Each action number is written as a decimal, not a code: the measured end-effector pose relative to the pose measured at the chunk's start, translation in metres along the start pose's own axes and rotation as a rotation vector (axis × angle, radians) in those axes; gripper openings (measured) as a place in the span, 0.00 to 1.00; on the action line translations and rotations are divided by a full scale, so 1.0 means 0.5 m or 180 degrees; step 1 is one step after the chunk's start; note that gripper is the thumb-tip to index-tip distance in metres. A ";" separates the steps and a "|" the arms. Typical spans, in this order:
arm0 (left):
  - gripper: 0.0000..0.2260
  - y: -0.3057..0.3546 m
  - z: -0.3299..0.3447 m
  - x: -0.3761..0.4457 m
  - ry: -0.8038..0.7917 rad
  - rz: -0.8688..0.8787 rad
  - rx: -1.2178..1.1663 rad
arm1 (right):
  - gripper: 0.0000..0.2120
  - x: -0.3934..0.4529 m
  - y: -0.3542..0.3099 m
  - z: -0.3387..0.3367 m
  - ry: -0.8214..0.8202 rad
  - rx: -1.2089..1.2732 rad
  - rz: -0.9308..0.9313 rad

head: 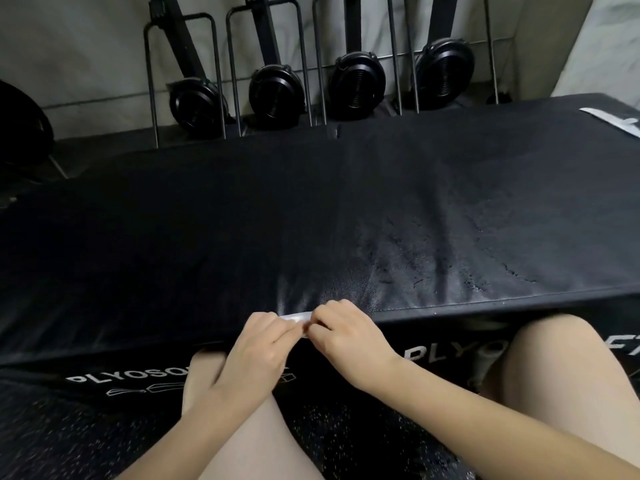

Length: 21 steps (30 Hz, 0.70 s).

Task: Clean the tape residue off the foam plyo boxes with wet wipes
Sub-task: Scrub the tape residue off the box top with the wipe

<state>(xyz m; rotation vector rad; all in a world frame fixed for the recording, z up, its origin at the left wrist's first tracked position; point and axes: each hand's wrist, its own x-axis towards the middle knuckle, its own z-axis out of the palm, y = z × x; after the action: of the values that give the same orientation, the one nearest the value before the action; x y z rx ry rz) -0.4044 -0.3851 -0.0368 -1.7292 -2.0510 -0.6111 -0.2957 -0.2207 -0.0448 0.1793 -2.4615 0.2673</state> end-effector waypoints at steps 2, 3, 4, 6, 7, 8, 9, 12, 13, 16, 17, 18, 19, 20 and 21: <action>0.08 0.019 0.023 0.021 0.0035 0.0101 0.0012 | 0.06 -0.025 0.024 -0.029 -0.0083 -0.0069 0.0016; 0.07 0.034 0.037 0.036 0.0074 0.0135 0.0016 | 0.05 -0.042 0.042 -0.045 -0.0127 -0.0126 0.0042; 0.06 0.051 0.052 0.052 0.0103 0.0181 0.0009 | 0.04 -0.059 0.059 -0.063 -0.0161 -0.0179 0.0086; 0.09 0.094 0.080 0.085 0.0154 0.0237 -0.0036 | 0.06 -0.093 0.095 -0.096 -0.0212 -0.0299 0.0156; 0.10 0.111 0.094 0.100 0.0173 0.0245 -0.0048 | 0.07 -0.107 0.109 -0.110 -0.0230 -0.0342 0.0183; 0.10 0.125 0.105 0.111 0.0184 0.0235 -0.0058 | 0.09 -0.119 0.121 -0.122 -0.0248 -0.0371 0.0199; 0.10 0.135 0.112 0.117 0.0169 0.0205 -0.0067 | 0.10 -0.127 0.130 -0.130 -0.0269 -0.0396 0.0202; 0.09 0.131 0.103 0.105 -0.0009 0.0173 0.0017 | 0.08 -0.121 0.128 -0.123 -0.0299 -0.0395 0.0134; 0.09 0.122 0.090 0.096 -0.0076 0.0171 0.0069 | 0.05 -0.110 0.119 -0.112 -0.0277 -0.0361 0.0100; 0.12 0.084 0.040 0.061 -0.0091 0.0066 0.0283 | 0.04 -0.064 0.077 -0.068 -0.0194 -0.0202 0.0040; 0.13 0.067 0.023 0.049 -0.0060 0.0016 0.0349 | 0.05 -0.048 0.059 -0.053 -0.0167 -0.0130 0.0051; 0.12 0.048 0.009 0.034 -0.0016 -0.0005 0.0424 | 0.05 -0.032 0.043 -0.037 -0.0126 -0.0071 0.0062; 0.12 0.033 -0.004 0.021 0.0025 0.0008 0.0505 | 0.06 -0.018 0.026 -0.023 -0.0077 -0.0024 0.0074; 0.11 0.022 -0.014 0.012 0.0049 0.0020 0.0570 | 0.07 -0.006 0.013 -0.012 -0.0028 0.0013 0.0089; 0.12 0.019 -0.023 0.009 0.0064 -0.0004 0.0597 | 0.07 0.003 0.003 -0.003 0.0003 0.0049 0.0101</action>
<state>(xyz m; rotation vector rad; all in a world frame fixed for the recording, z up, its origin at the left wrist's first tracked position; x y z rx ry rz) -0.3954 -0.3865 -0.0241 -1.6078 -2.0253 -0.4196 -0.2960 -0.2188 -0.0429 0.1469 -2.4636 0.2999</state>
